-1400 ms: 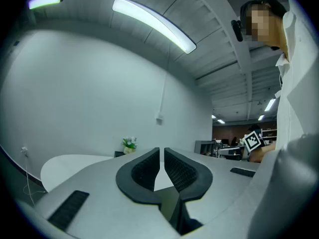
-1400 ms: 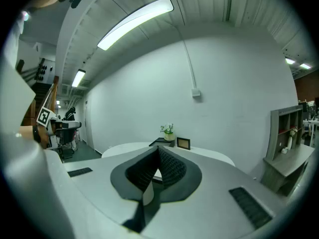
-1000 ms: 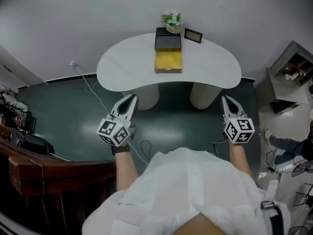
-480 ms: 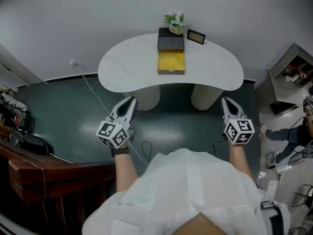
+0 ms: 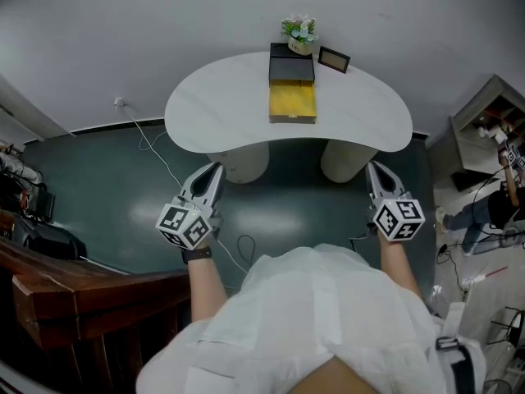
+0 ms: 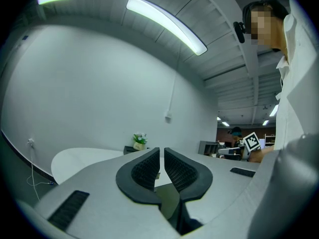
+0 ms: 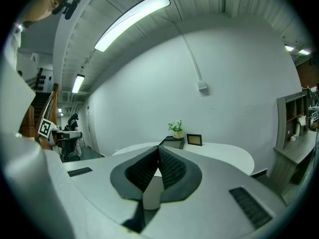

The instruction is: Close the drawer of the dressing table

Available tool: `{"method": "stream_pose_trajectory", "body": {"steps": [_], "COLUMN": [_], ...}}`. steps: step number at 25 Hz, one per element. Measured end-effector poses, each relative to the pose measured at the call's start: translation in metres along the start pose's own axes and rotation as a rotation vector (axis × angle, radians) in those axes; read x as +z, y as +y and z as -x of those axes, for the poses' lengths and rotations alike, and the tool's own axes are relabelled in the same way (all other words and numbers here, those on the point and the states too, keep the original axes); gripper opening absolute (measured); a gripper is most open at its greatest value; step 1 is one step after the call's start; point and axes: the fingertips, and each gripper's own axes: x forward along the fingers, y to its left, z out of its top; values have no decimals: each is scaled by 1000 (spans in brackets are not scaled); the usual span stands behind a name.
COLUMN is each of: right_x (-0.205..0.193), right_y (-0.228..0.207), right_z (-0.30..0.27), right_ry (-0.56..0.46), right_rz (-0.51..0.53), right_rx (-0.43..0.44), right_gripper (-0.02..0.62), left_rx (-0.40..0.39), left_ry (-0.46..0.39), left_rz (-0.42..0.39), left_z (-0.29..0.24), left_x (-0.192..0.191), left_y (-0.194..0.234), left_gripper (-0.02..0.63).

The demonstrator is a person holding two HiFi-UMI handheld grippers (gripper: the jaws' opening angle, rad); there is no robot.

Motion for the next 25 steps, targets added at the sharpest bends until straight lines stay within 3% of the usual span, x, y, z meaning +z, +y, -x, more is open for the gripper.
{"method": "stream_pose_trajectory", "body": {"steps": [10,21,25], "right_x": [-4,16,33], "right_y": [-18,-92,-124], "right_z": [-25,-116,-153], "right_ry": [29,52,54], "right_rz": [-8,-29,-10], "right_rx": [-9,0,9], "right_gripper": [9,9,9], "left_rx": [-80,-217,-236], "left_ry": [21,72,82], "left_rz": [19,-46,-70], "left_z": [-41,-171,-224], "left_x": [-13,-10,-8], "left_y": [-2,2,7], "left_gripper": [21,23,57]}}
